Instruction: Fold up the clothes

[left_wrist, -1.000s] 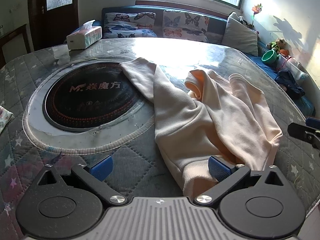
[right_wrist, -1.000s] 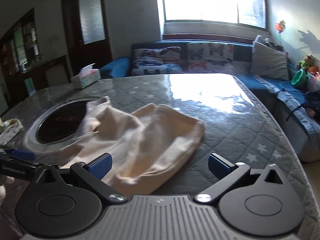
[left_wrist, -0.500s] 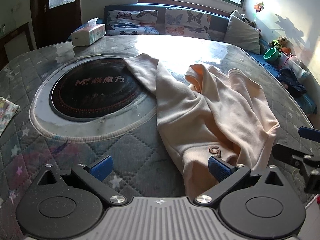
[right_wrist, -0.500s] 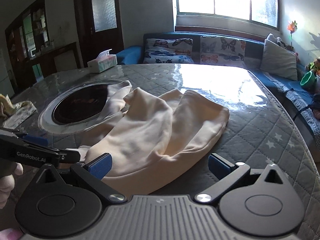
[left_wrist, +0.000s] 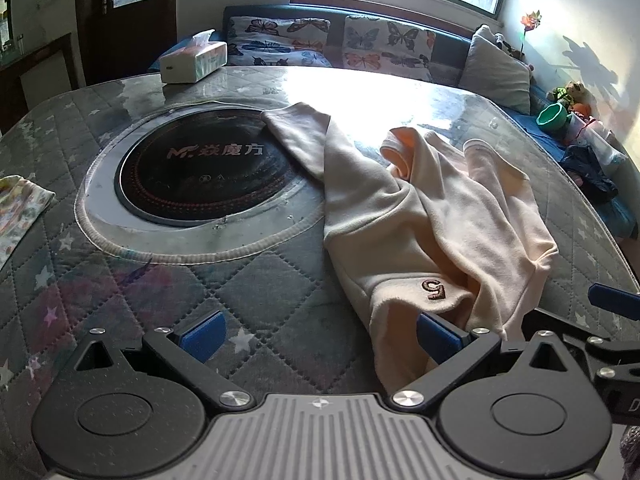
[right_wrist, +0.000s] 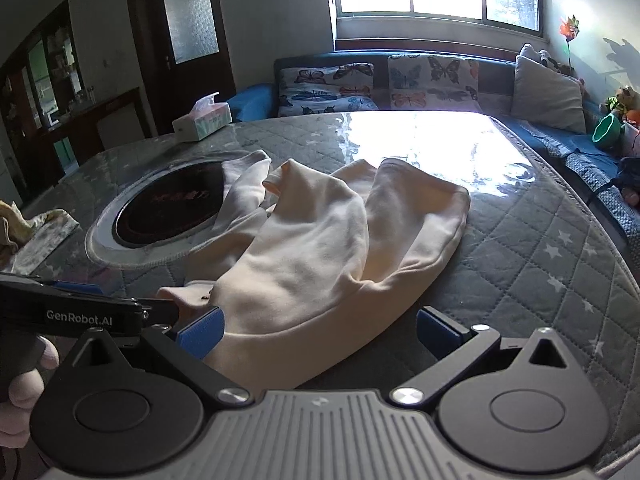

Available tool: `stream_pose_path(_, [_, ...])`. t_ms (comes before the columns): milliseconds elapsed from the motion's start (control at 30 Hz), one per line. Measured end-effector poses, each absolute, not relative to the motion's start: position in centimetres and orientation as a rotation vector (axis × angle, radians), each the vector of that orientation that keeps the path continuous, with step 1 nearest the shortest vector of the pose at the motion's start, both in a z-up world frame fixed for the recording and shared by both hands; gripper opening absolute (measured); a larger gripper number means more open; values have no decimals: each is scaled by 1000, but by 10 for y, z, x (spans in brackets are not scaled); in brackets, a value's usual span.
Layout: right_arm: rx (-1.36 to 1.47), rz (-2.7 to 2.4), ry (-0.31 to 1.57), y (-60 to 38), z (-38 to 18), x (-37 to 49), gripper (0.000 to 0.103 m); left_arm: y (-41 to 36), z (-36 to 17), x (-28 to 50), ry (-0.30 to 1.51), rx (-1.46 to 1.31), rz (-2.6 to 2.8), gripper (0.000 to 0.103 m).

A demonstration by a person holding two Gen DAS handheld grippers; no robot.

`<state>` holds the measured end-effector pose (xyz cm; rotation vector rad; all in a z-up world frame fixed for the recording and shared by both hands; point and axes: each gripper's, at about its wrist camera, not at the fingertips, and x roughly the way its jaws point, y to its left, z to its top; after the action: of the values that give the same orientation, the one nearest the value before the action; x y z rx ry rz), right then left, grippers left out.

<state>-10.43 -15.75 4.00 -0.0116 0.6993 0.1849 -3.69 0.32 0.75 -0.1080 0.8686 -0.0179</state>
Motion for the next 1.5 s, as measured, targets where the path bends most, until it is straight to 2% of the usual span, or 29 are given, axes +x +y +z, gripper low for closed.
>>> stream_pose_path(367, [33, 214, 719, -183, 58, -74, 103, -2, 6, -41, 876, -96, -21, 103])
stream_pose_path(567, [40, 221, 712, -172, 37, -94, 103, -5, 6, -46, 881, -90, -24, 103])
stream_pose_path(1067, [56, 239, 732, -156, 48, -107, 103, -12, 4, -58, 893, -58, -27, 103])
stream_pose_path(1333, [50, 268, 734, -193, 60, -103, 103, -14, 3, -61, 895, -48, -31, 103])
stream_pose_path(1500, [29, 331, 739, -313, 56, -108, 103, -14, 2, -62, 898, -45, -30, 103])
